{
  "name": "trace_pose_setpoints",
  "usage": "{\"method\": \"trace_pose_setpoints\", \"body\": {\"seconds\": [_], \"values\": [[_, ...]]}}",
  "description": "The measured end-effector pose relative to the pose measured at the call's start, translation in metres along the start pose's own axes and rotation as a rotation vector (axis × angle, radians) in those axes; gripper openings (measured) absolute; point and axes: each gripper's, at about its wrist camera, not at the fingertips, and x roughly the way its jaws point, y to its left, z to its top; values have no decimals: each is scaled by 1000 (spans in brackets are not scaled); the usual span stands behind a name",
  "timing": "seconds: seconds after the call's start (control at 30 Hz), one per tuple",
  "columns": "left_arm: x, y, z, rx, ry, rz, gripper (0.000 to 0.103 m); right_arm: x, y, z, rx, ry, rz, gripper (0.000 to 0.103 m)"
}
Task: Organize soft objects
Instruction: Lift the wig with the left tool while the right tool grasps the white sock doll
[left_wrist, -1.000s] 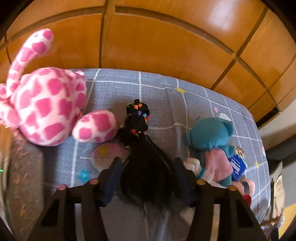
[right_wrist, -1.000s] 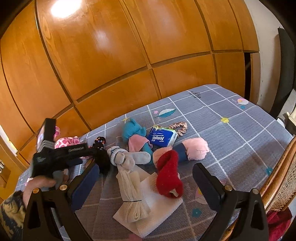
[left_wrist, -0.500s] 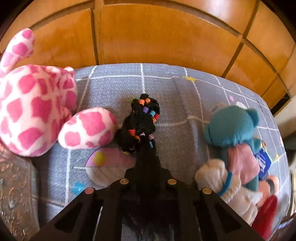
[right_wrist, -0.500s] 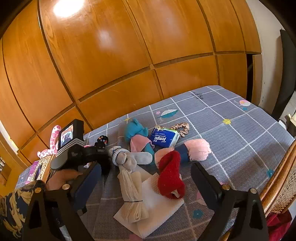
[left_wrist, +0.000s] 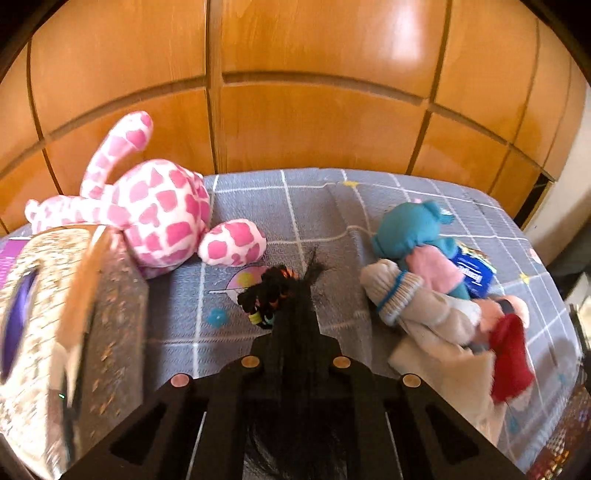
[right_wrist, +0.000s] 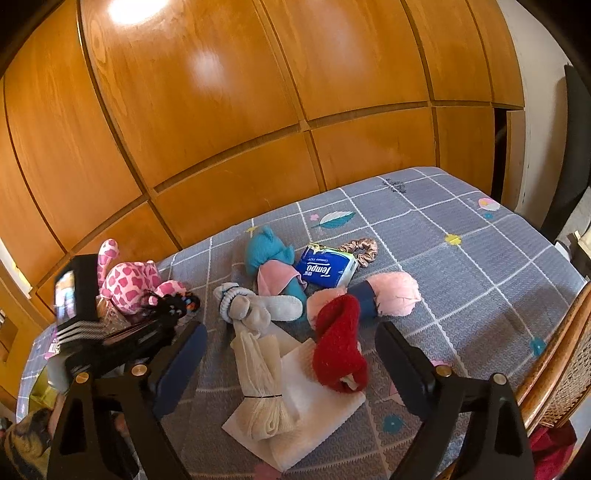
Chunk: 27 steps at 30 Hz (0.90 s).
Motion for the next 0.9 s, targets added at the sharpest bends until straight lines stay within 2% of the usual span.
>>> {"method": "trace_pose_setpoints", "body": {"seconds": [0.33,0.53,0.6,0.77,0.83,0.9], "values": [[-56,-4,-16,54,-108,-12,5,3,1,-1,-2,15,-10,94],[-84,-2,-26,62,-136,-34,3,5,-1,0,10,34,-4,94],[-88,0,-28,62,-137,-38,2,7,-2,0,16,47,-3,91],[-87,3,-35,57,-105,-59,2,10,-3,0,28,68,-7,90],[-76,1,-38,71,-38,-94,2,11,-4,-1,34,77,-4,90],[-63,6,-43,31,17,-124,4,12,-5,0,46,85,-4,90]]}}
